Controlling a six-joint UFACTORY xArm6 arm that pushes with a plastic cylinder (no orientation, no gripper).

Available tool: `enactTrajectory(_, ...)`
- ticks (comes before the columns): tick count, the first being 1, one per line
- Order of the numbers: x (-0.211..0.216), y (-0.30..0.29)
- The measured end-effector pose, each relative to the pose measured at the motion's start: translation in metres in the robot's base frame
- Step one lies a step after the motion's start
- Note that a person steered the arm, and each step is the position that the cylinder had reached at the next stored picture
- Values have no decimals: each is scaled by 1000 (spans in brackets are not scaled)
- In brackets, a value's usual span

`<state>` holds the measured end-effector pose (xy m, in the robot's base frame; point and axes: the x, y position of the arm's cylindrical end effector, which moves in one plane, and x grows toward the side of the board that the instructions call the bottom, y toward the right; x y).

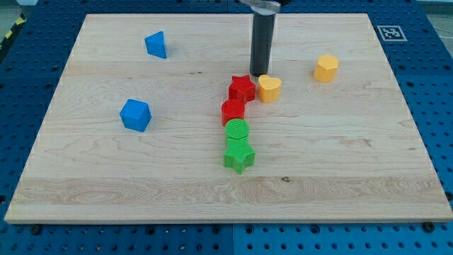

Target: Move the yellow heart to the right of the red star

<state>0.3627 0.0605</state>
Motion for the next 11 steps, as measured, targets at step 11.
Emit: enactTrajectory(11, 22, -13)
